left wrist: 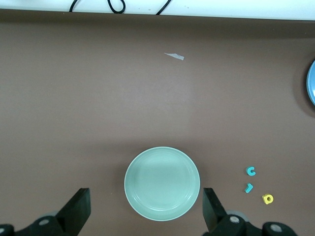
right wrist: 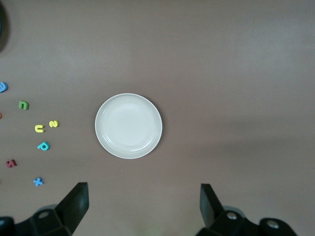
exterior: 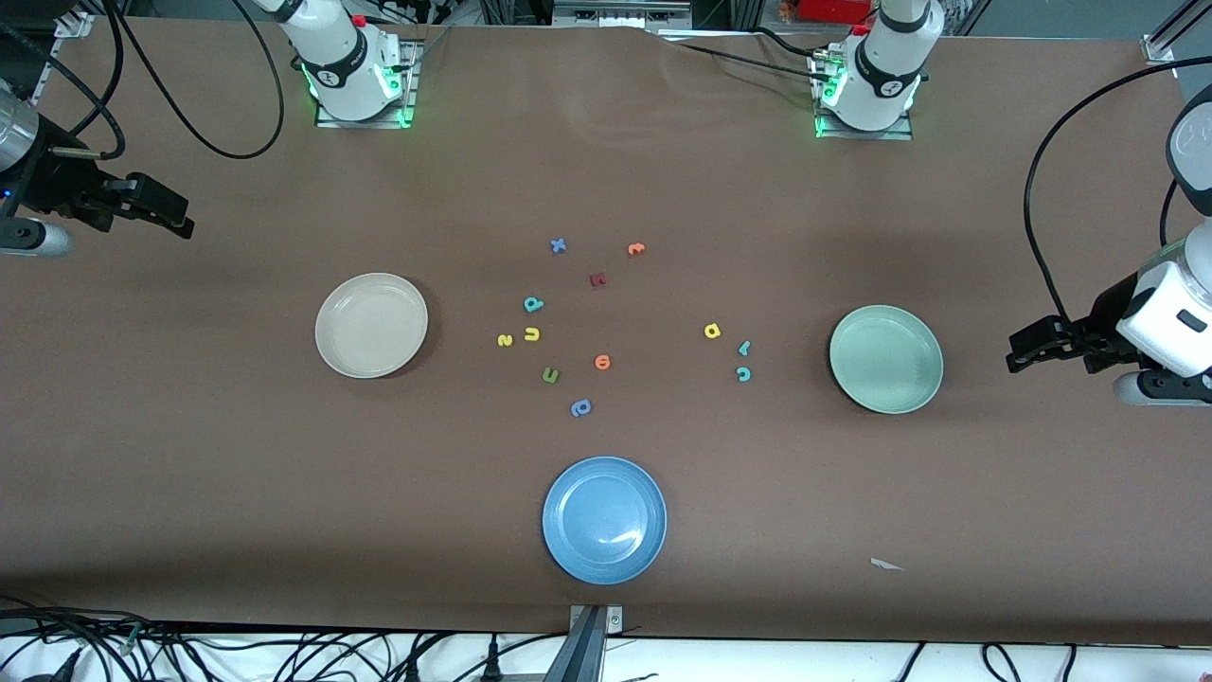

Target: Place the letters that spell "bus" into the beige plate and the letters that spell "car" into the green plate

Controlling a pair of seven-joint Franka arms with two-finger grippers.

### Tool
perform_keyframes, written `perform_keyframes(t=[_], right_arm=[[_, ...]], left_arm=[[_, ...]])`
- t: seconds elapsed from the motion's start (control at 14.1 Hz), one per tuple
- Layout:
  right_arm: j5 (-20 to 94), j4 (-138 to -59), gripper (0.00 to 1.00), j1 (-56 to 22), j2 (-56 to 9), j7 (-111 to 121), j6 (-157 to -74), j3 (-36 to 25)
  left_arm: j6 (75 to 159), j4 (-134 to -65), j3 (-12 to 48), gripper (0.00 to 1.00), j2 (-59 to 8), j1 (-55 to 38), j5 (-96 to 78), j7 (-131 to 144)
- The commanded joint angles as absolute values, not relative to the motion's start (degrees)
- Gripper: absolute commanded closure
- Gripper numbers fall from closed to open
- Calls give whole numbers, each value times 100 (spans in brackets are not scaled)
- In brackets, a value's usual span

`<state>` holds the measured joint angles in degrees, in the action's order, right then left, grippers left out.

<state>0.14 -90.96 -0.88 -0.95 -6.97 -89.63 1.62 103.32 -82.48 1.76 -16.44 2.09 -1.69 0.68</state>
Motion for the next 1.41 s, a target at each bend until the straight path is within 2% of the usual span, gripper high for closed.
perform_keyframes(t=[0.0, 1.34], right_arm=[[35, -9061, 0, -53, -70, -606, -9017, 158], [123, -9070, 0, -35, -79, -607, -8947, 70]], left_arm=[[10274, -8200, 141, 0, -1652, 158, -352, 18], [10169, -8235, 176, 0, -1600, 35, -360, 18]])
